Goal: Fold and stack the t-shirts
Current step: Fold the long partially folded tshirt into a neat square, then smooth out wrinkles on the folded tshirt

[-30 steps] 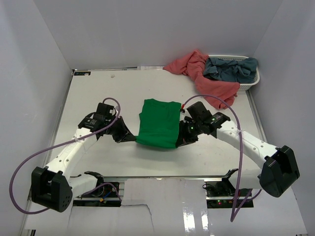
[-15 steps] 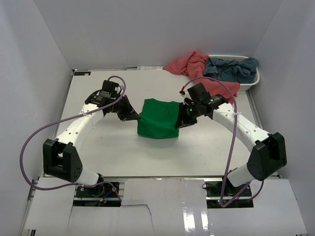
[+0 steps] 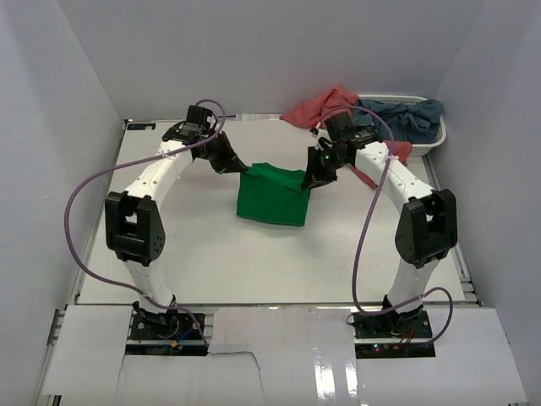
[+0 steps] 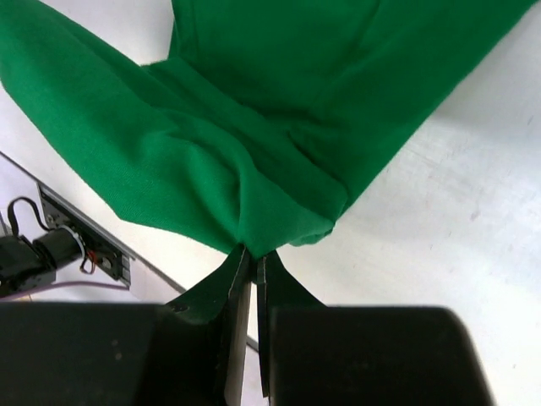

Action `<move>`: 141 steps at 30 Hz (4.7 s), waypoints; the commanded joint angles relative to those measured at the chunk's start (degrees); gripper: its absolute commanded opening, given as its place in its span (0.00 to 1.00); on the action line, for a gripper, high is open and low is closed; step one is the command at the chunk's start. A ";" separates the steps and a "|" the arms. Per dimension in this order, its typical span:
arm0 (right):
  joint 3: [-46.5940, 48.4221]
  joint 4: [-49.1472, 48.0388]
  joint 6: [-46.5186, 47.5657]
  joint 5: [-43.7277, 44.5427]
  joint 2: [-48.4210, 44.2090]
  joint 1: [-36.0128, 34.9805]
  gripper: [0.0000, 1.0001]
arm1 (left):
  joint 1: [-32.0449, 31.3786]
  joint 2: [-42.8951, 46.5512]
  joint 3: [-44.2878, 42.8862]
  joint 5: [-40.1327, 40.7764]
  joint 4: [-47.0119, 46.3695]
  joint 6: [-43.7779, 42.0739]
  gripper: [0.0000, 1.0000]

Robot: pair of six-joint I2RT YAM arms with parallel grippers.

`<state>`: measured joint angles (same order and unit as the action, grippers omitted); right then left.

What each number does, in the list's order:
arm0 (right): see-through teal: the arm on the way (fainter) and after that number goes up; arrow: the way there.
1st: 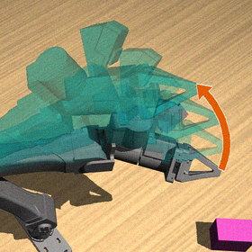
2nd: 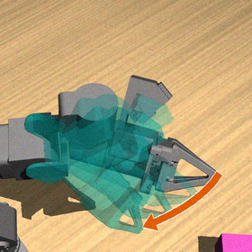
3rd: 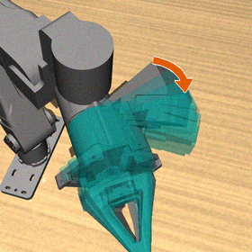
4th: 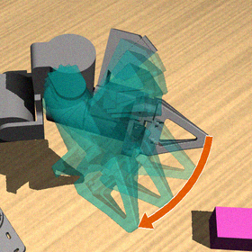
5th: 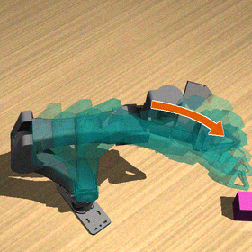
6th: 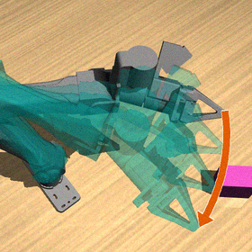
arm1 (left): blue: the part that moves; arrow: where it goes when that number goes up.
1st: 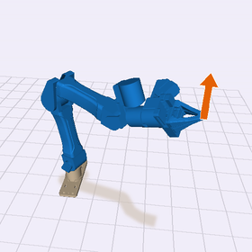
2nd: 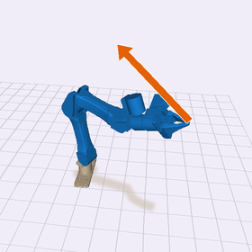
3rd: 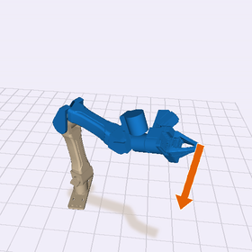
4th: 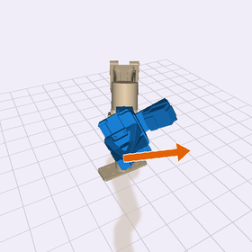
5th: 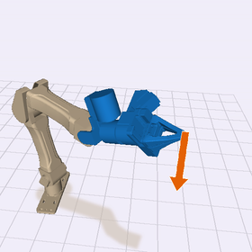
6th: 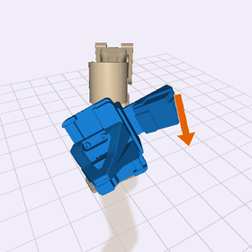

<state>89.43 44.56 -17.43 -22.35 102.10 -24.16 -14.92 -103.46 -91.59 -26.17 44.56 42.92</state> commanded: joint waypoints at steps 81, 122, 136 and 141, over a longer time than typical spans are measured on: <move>2.42 -60.91 -14.30 -25.63 23.75 12.65 0.44 | 4.72 -25.03 -21.17 2.97 -16.17 3.05 0.00; -6.18 -41.92 -1.12 -12.81 25.97 8.78 0.08 | -3.19 -21.44 0.16 -14.35 -17.93 -12.41 0.00; -29.56 -42.97 0.47 -7.27 7.86 2.19 0.08 | -5.73 -4.04 24.24 -12.24 -20.03 -14.09 0.00; -36.77 -42.27 0.12 -4.90 0.40 0.00 0.08 | -8.46 4.22 33.13 -11.88 -21.44 -11.37 0.00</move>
<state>56.03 -1.17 -18.90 -31.07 106.24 -23.20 -21.89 -105.14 -61.32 -38.35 24.69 30.46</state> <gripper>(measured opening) 0.078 0.022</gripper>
